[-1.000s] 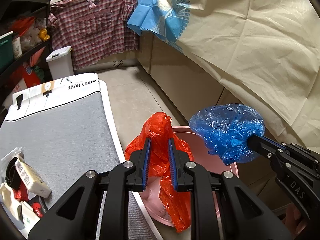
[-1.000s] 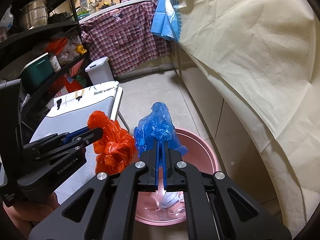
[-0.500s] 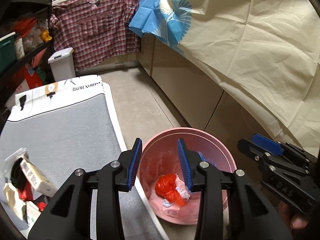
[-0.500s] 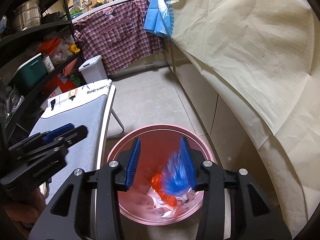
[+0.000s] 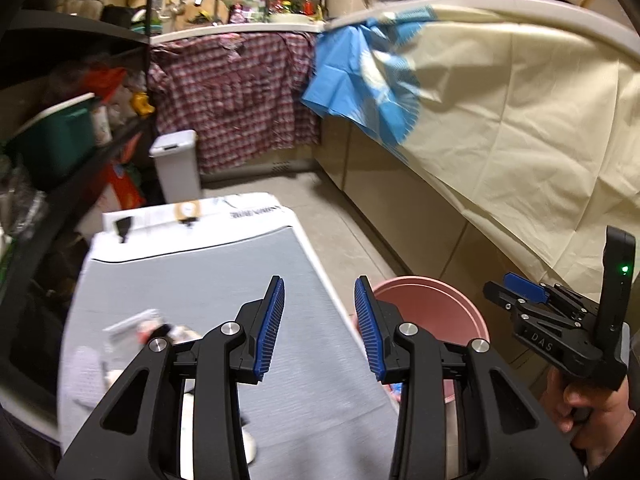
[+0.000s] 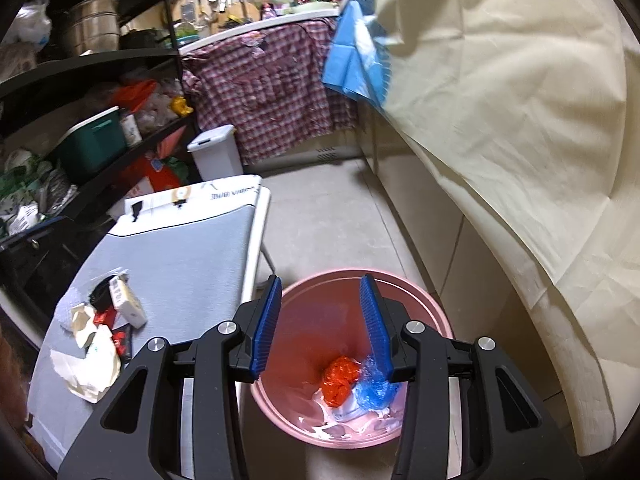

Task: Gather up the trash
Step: 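Move both open tools back over the remaining trash on the table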

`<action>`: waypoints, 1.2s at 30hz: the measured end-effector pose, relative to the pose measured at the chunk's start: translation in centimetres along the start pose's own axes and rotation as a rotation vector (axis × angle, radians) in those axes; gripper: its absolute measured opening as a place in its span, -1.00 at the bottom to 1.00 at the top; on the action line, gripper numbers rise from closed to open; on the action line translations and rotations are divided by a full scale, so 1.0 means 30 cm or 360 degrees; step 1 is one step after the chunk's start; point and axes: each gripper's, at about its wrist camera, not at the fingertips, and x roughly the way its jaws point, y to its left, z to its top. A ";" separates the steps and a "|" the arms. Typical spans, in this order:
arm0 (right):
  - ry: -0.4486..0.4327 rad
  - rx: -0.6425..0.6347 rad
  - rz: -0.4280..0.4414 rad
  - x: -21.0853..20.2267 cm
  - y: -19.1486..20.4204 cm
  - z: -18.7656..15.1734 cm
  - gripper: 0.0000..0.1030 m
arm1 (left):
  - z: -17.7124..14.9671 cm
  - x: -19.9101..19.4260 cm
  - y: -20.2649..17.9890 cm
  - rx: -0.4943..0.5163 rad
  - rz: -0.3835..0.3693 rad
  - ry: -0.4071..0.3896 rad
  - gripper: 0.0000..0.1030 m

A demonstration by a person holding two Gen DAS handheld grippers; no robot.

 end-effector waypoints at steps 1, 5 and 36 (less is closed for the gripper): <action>-0.0008 -0.0012 0.0007 -0.009 0.012 -0.002 -0.18 | 0.001 -0.017 0.020 -0.0004 0.0011 -0.0004 -0.28; -0.0037 -0.0076 0.0042 -0.038 0.073 -0.007 -0.18 | -0.010 -0.101 0.127 -0.0021 0.0046 -0.0007 -0.28; -0.0025 -0.0295 0.0510 0.075 0.585 -0.013 -0.36 | -0.239 -0.030 0.696 -0.0270 0.0247 0.0137 -0.30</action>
